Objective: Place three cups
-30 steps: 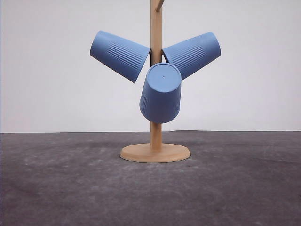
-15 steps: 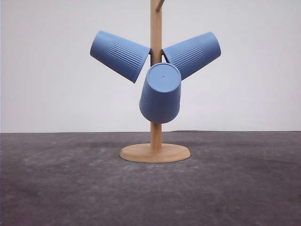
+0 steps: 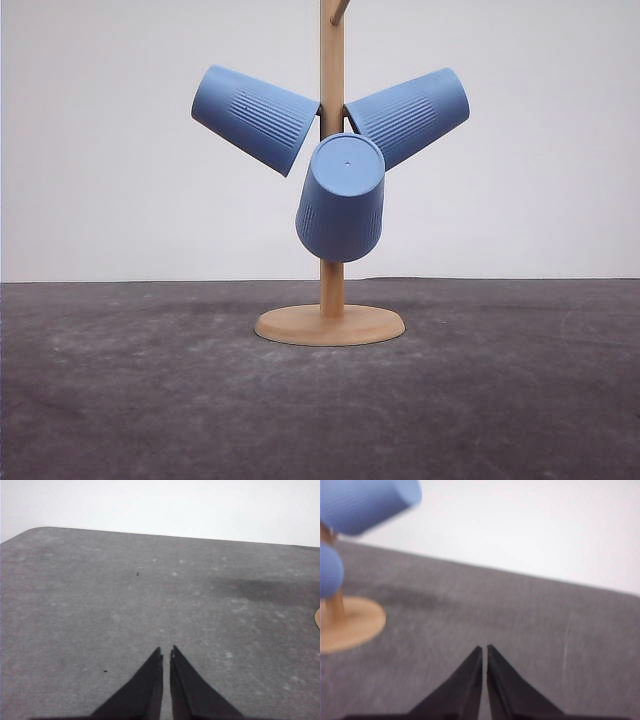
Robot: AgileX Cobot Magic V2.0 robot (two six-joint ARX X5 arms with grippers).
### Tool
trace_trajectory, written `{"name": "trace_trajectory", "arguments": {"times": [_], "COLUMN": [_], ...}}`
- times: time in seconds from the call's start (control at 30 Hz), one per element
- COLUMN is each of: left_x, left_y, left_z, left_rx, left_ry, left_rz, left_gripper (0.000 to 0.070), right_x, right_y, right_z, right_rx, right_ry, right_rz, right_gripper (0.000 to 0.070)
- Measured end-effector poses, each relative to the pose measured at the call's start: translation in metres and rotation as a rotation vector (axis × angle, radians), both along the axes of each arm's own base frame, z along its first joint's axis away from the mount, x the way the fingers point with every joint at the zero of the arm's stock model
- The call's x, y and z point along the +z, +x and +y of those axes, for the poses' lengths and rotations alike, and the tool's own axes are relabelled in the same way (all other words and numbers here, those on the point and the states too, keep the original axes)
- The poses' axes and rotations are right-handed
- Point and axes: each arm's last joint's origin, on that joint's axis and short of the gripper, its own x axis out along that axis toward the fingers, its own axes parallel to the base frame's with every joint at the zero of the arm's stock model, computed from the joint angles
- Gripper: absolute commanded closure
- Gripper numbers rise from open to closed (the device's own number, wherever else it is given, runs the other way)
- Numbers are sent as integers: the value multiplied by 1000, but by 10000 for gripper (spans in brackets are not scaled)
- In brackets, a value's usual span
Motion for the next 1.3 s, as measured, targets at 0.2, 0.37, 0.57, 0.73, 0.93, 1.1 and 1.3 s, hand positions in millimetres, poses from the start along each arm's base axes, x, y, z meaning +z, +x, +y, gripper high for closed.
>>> {"name": "trace_trajectory", "arguments": {"times": [0.2,0.37,0.57,0.73,0.93,1.1,1.3], "left_x": [0,0,0,0,0,0,0], "left_y": [0,0,0,0,0,0,0], "left_z": [0,0,0,0,0,0,0], "left_rx": [0,0,0,0,0,0,0], "left_ry": [0,0,0,0,0,0,0], "left_rz": [0,0,0,0,0,0,0], "left_gripper": [700,700,700,700,700,700,700], "right_x": [-20,-26,-28,-28,-28,-28,-28], "right_y": [1,2,1,1,1,1,1], "right_z": [0,-1,-1,-1,-1,-1,-1], "right_rx": [-10,-45,-56,-59,-60,-60,-60], "right_ry": [0,-1,6,14,17,17,17], "right_rz": [30,72,94,93,94,94,94], "right_gripper": [689,689,688,688,688,688,688]}}
